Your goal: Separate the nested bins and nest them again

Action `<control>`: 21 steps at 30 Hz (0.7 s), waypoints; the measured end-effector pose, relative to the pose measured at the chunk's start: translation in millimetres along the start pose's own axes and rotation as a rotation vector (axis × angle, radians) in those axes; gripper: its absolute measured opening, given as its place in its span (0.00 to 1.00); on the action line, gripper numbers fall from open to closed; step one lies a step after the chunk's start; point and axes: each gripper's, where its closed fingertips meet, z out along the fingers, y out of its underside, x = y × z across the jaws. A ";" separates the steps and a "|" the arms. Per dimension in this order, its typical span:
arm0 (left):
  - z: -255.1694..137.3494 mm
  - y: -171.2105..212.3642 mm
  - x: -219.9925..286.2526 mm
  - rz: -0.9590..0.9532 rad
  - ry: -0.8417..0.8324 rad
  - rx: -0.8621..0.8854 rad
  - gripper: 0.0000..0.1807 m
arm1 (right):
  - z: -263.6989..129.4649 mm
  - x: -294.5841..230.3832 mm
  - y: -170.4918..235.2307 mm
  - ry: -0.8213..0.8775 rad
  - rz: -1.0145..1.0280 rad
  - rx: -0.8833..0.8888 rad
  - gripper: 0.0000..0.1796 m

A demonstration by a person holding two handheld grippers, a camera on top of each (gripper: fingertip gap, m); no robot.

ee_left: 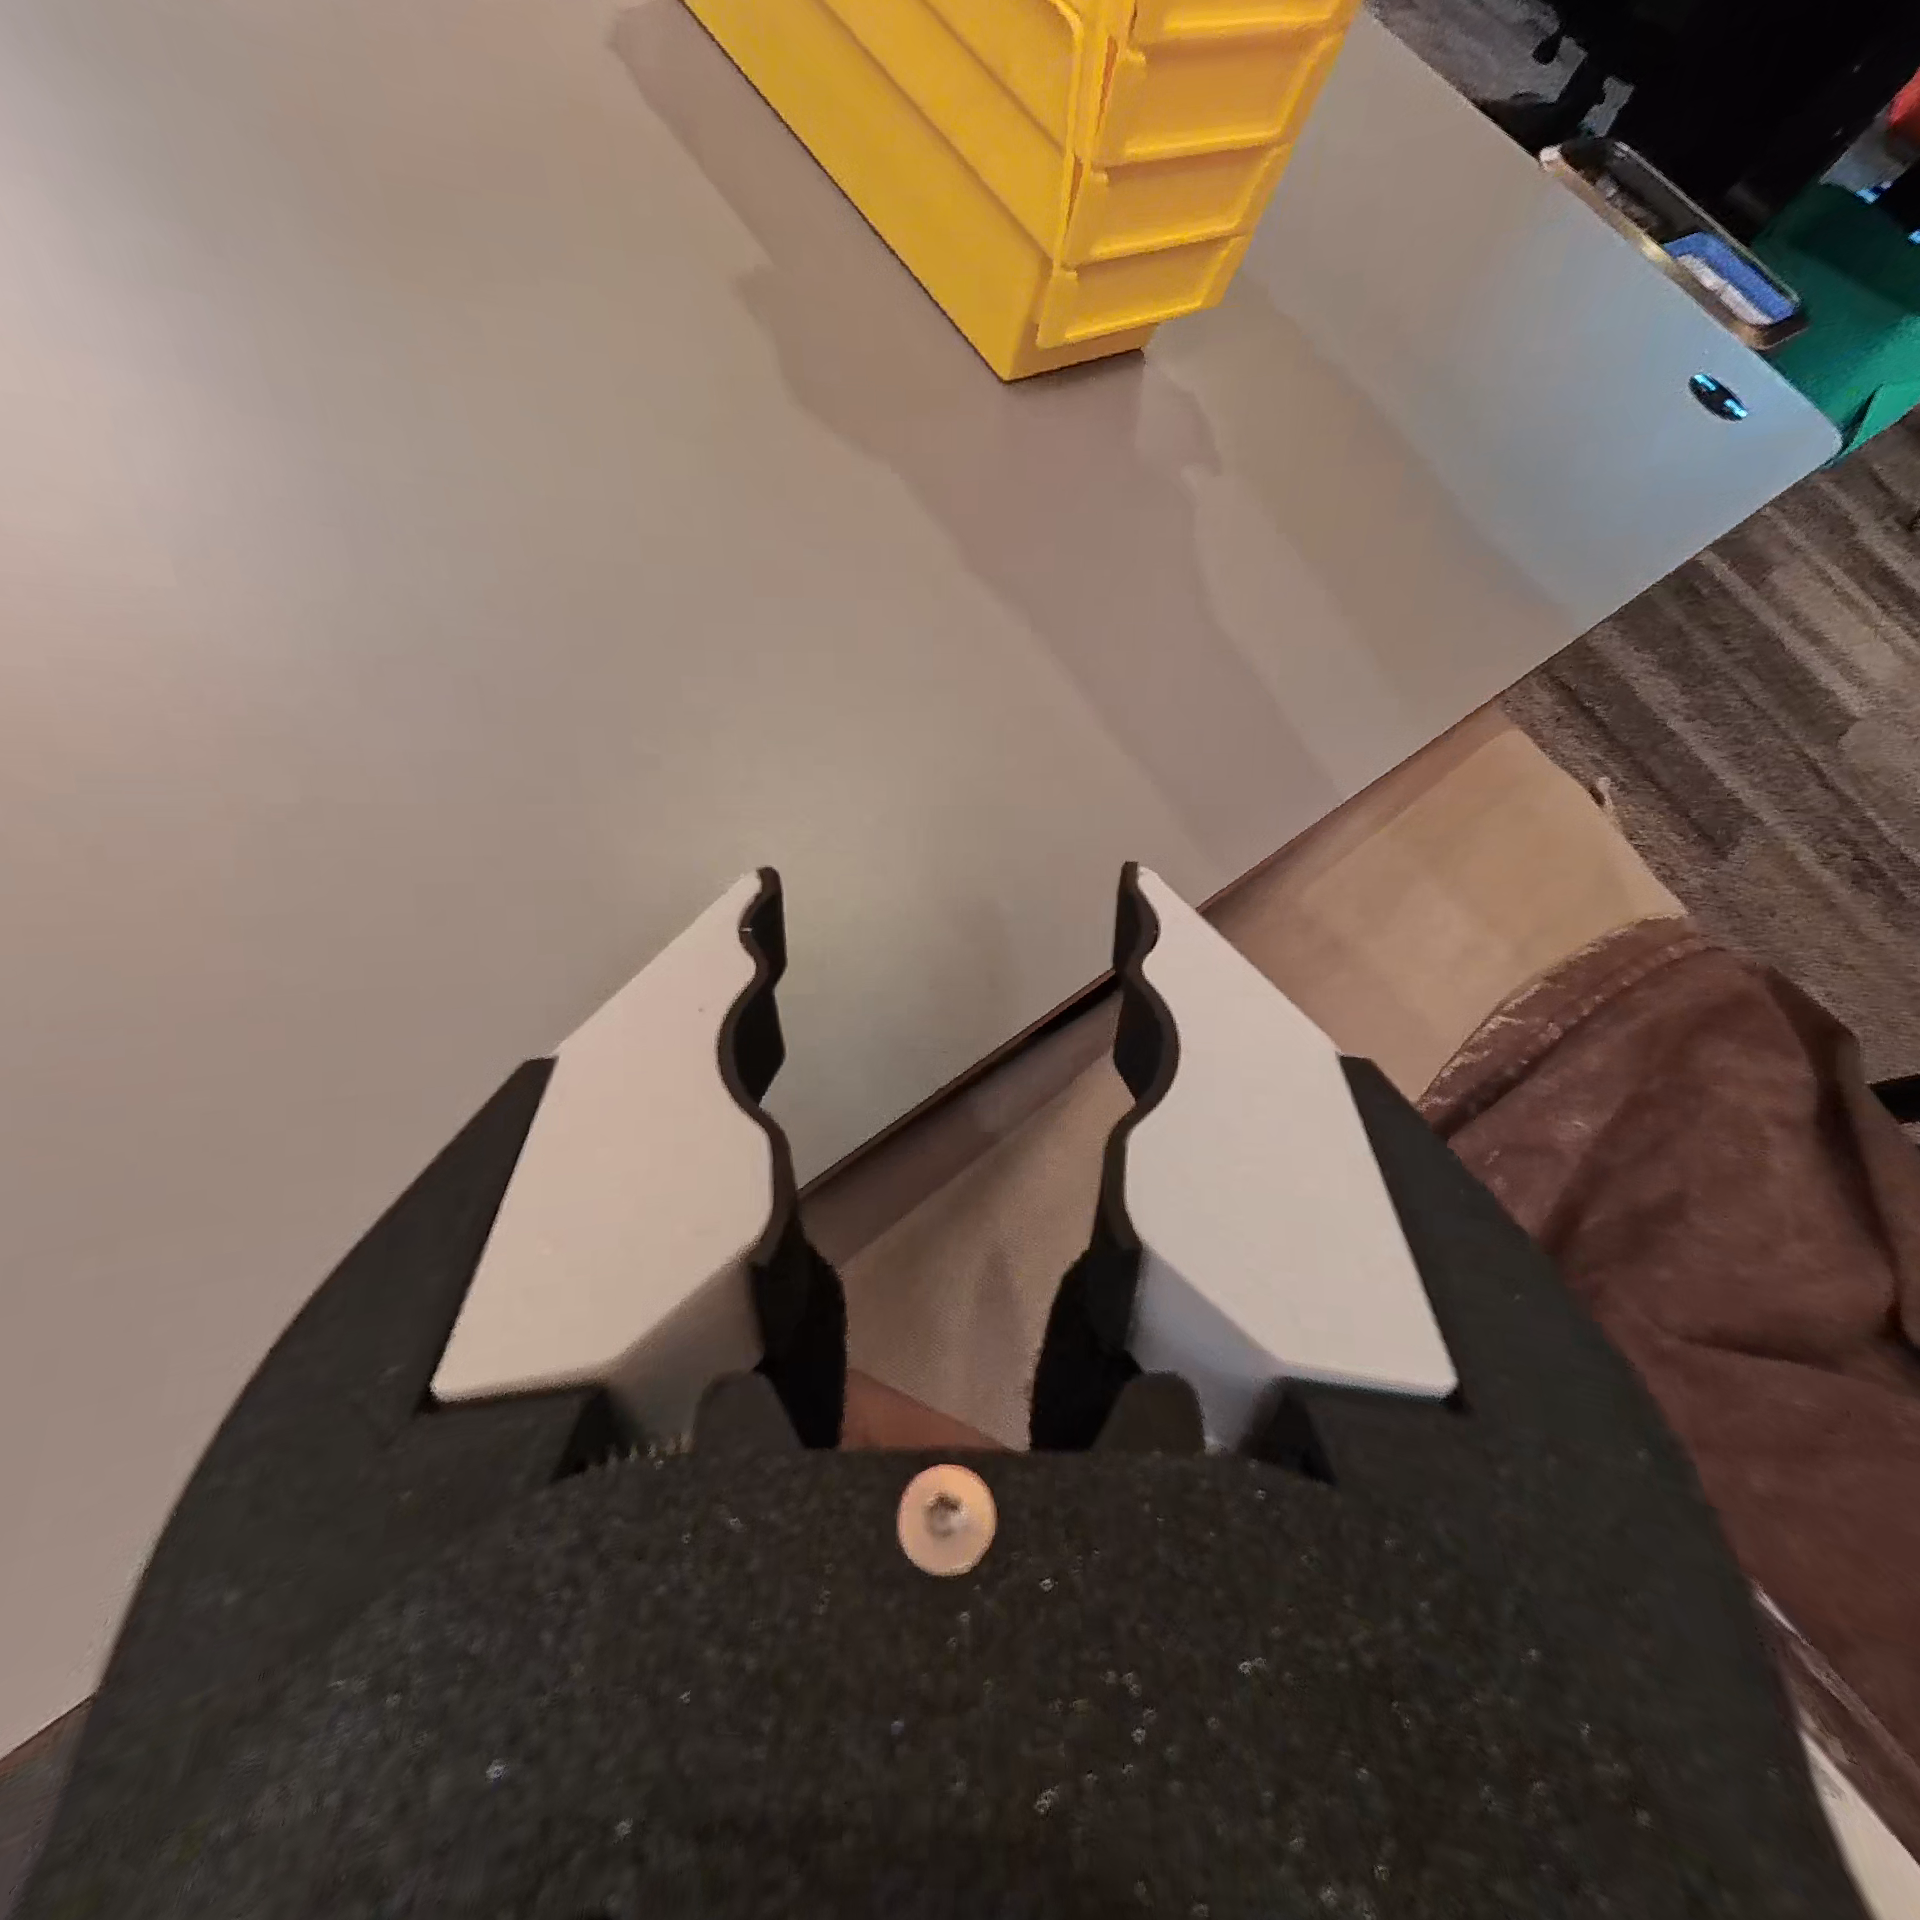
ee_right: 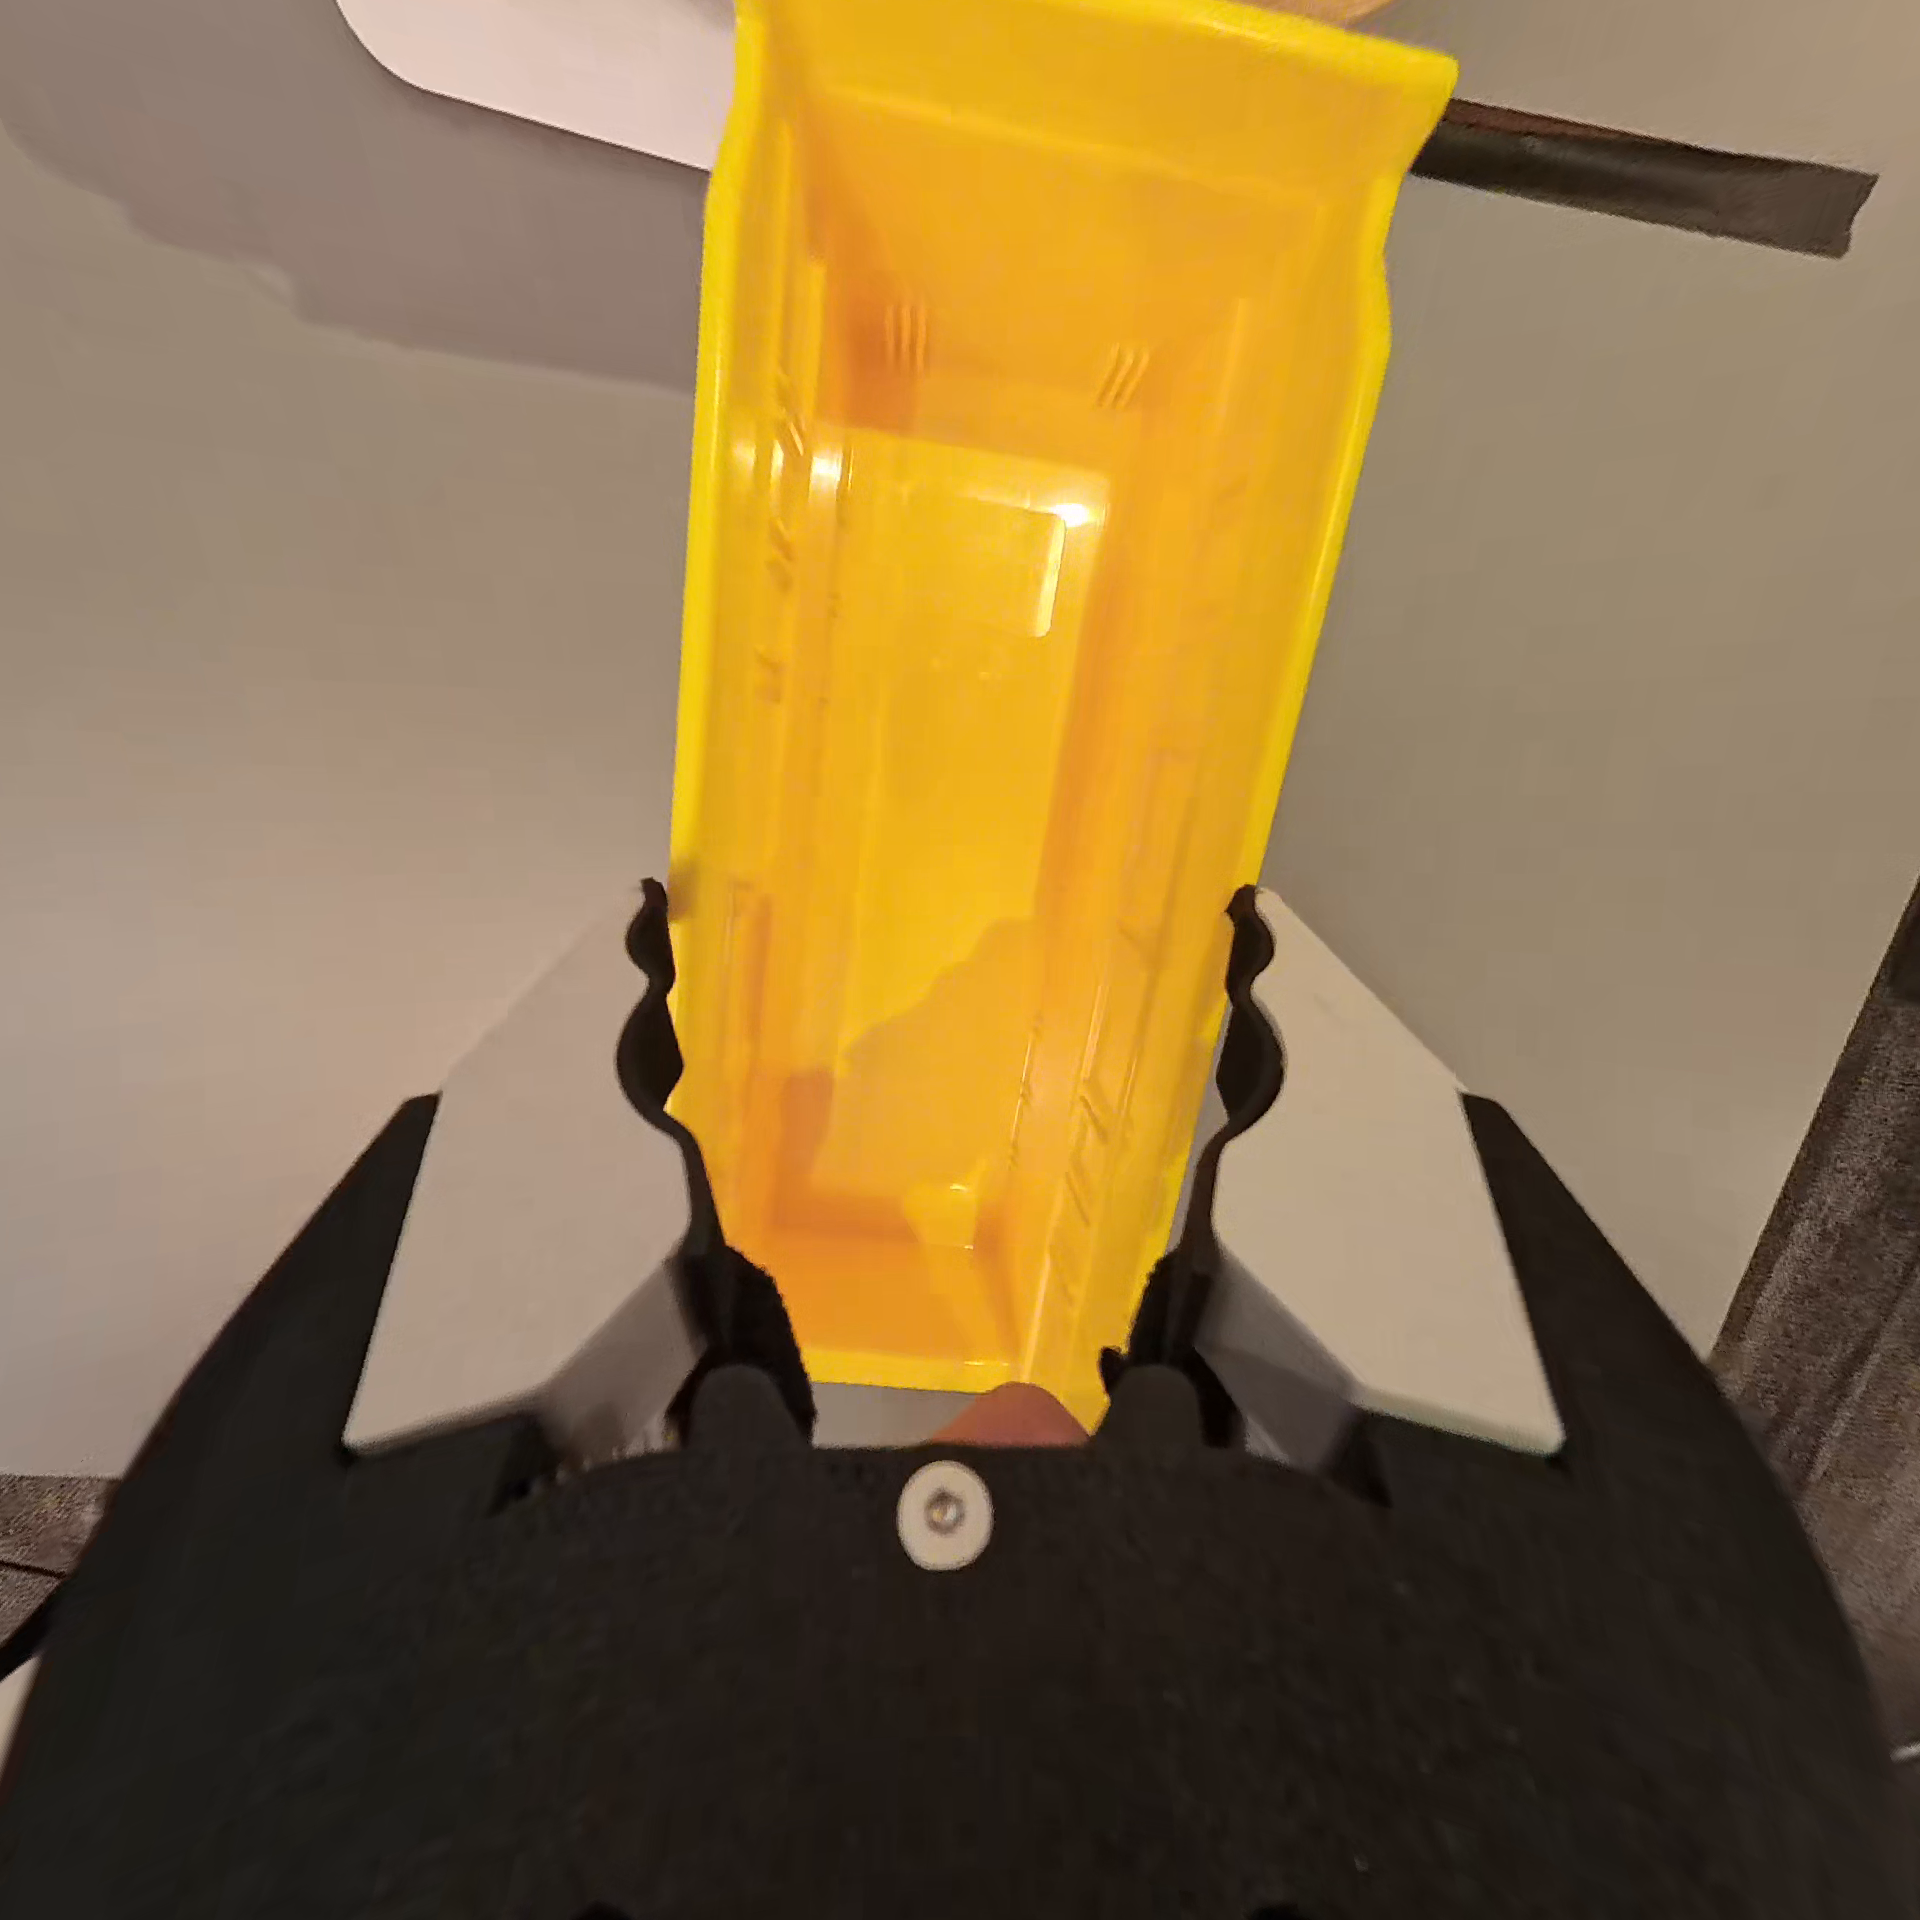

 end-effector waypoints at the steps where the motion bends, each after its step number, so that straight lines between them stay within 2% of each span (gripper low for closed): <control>1: 0.5 -0.2 0.8 -0.005 0.007 -0.001 0.34 | 0.4 -0.5 -1.1 0.005 -0.010 -0.001 0.58; 6: 1.9 2.0 0.6 0.021 -0.009 -0.015 0.34 | 2.5 3.0 -4.0 0.038 -0.024 -0.011 0.63; 11: 2.6 4.7 -1.1 0.029 -0.021 -0.027 0.34 | 15.2 3.7 8.7 0.014 -0.004 -0.069 0.73; 21: 3.5 6.1 -4.0 0.017 -0.022 -0.037 0.33 | 15.3 2.6 8.8 -0.015 0.038 -0.107 0.58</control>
